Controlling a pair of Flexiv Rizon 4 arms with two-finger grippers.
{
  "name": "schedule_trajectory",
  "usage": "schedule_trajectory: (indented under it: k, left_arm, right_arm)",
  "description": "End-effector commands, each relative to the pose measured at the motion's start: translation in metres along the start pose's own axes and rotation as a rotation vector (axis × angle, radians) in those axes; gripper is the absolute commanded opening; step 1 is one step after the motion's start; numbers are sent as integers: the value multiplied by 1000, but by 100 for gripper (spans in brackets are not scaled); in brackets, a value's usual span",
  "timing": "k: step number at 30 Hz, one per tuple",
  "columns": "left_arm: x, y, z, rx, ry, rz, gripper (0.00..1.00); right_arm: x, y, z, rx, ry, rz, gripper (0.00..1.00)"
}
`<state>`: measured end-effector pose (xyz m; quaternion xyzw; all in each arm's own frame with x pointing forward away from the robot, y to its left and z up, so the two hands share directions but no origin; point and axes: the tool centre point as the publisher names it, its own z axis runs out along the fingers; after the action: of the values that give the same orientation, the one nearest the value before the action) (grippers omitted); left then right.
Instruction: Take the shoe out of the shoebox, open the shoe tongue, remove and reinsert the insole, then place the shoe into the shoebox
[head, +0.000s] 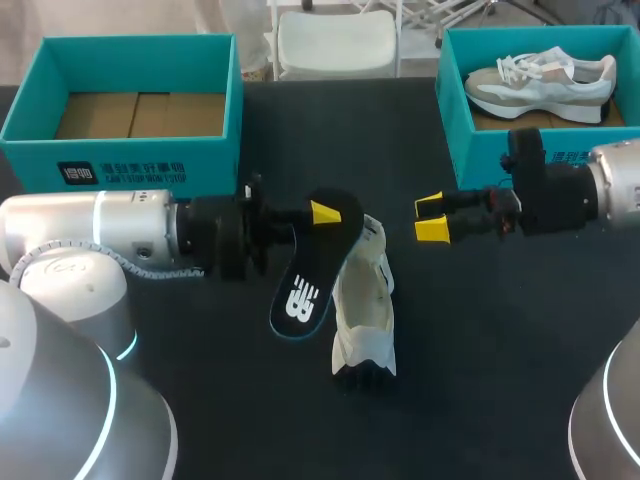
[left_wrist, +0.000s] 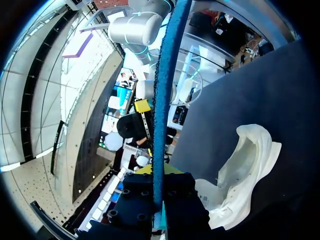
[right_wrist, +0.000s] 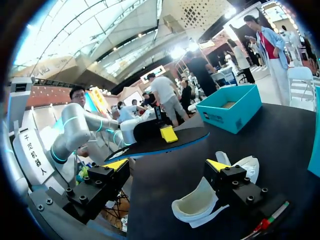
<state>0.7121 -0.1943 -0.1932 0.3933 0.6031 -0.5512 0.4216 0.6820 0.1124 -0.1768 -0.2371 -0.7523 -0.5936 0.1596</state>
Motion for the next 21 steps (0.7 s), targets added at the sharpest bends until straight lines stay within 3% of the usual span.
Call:
schedule_trajectory:
  k: [1,5,8,21]
  left_arm:
    - [1,-1,1,-3,-4,1,0]
    - [6,-10,-5,22,28,-67,0]
    - [9,-19,-12,34,46,-118,0]
    - [14,-39,-28,25,75,-278,0]
  right_arm:
    - [0,0,1,2,-1,1,100]
    - [1,-3,0,149,-58,-235,100]
    - [-1,-7,2,297,-177,-201,100]
    - [-1,-7,2,297,-177,-201,100]
